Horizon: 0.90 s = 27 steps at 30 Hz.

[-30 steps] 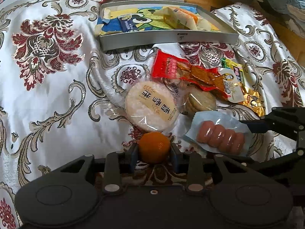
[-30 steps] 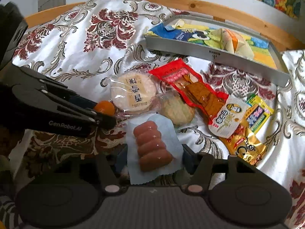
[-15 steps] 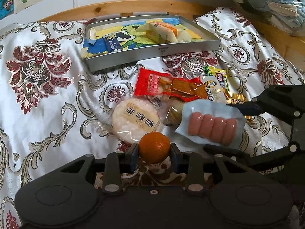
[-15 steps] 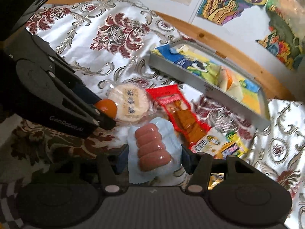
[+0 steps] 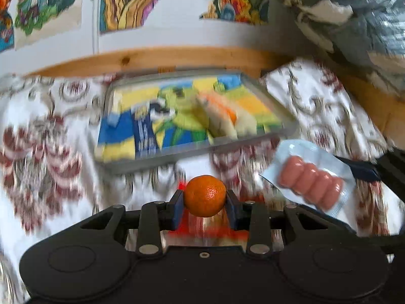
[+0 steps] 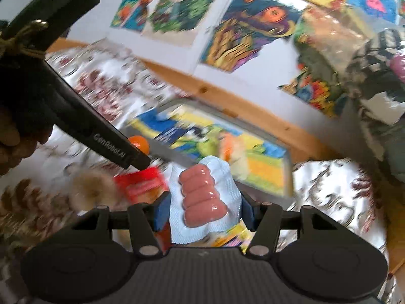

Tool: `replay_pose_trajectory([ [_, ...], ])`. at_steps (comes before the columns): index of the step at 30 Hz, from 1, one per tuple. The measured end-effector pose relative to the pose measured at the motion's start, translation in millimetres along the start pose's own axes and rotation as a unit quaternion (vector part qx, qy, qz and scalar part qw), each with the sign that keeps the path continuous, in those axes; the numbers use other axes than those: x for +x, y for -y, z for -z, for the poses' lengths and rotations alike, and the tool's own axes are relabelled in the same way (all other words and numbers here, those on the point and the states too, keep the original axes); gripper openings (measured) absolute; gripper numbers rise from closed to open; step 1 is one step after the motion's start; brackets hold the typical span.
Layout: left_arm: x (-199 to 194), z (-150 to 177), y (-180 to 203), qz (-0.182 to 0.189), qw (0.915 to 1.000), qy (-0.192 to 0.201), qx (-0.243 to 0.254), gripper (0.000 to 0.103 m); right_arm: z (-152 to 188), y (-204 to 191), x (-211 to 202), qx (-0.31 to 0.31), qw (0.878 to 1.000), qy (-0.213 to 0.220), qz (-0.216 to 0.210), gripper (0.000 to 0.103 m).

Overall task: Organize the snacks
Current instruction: 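Carry the sausages and the orange over the metal tray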

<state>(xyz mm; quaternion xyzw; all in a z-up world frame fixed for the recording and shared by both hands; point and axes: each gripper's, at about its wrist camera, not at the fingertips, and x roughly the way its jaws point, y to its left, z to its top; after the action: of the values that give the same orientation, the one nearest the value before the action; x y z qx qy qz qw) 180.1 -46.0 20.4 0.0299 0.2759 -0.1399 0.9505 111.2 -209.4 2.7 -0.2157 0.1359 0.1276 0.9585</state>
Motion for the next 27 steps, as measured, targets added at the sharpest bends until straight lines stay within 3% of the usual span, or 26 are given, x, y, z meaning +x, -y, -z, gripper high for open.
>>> replay_pose_trajectory([
  [5, 23.1, -38.8, -2.3, -0.008, 0.9996, 0.017, -0.021, 0.037, -11.0, 36.4, 21.4, 0.048, 0.998, 0.021, 0.031, 0.061],
  [13, 73.2, -70.6, -17.6, -0.025, 0.9987, 0.027, -0.035, 0.037, -15.5, 80.2, 74.8, 0.121, 0.990, 0.047, 0.056, 0.062],
  [27, 138.4, -71.5, -29.5, -0.021, 0.9989, 0.008, -0.040, 0.037, -3.2, 110.0, 147.3, 0.170, 0.983, 0.008, 0.071, 0.062],
])
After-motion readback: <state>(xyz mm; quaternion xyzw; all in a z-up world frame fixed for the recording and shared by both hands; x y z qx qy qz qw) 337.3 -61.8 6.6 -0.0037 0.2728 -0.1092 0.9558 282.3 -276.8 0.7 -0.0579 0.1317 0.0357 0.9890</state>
